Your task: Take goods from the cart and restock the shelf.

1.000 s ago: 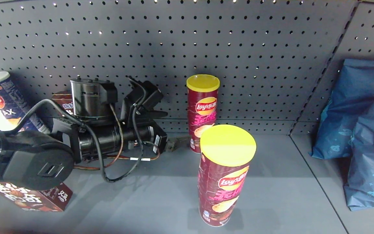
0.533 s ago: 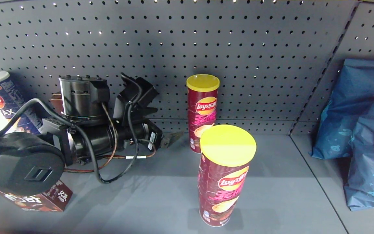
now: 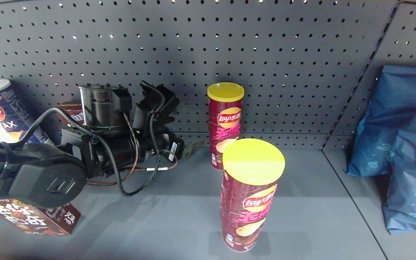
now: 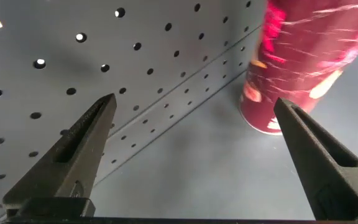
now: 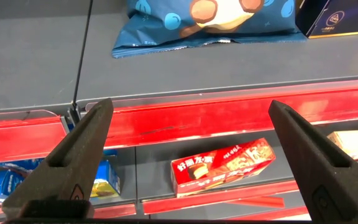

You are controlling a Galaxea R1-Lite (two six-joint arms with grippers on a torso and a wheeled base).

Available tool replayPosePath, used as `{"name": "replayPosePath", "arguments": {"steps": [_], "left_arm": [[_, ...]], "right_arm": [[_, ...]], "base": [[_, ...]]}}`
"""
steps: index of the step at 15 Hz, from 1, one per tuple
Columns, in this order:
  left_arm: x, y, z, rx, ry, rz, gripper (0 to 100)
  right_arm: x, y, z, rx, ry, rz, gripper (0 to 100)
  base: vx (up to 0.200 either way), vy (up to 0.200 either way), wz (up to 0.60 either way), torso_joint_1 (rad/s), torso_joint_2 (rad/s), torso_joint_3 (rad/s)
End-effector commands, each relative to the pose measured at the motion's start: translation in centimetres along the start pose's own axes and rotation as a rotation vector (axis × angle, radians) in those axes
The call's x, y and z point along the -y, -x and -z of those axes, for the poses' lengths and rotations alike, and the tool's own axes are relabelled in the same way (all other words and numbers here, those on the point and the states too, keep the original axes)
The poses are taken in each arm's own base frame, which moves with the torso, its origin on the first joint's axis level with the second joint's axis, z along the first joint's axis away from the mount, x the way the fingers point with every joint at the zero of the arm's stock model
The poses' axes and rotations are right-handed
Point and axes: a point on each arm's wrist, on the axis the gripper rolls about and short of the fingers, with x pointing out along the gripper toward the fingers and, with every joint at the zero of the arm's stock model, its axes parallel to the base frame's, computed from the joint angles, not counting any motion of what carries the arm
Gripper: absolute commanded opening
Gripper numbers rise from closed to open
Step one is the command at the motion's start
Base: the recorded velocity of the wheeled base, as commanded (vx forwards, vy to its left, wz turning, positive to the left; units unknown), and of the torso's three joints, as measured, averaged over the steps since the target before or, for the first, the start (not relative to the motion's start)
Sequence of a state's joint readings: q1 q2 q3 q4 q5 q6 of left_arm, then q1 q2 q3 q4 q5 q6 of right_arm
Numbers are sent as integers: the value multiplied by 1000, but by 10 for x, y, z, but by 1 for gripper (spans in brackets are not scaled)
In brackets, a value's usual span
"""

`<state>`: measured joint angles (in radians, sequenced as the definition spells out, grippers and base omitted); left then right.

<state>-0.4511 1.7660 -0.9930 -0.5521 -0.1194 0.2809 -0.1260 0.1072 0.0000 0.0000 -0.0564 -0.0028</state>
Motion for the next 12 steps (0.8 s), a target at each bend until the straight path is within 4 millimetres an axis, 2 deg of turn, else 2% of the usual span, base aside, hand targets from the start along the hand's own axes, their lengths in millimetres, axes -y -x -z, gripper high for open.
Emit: {"name": "replayPosePath", "arguments": {"steps": [1, 6, 12], "left_arm": [[1, -9, 5, -16, 2, 6, 100], [0, -24, 4, -12, 1, 8, 100], [-1, -30, 8, -24, 3, 9, 100]], "right_arm": [[0, 0, 0, -2, 0, 0, 100], [0, 0, 0, -2, 0, 0, 100], [0, 0, 0, -2, 0, 0, 100]], "base": [[0, 0, 0, 0, 0, 0], [0, 0, 0, 0, 0, 0], [0, 0, 0, 0, 0, 0]]}}
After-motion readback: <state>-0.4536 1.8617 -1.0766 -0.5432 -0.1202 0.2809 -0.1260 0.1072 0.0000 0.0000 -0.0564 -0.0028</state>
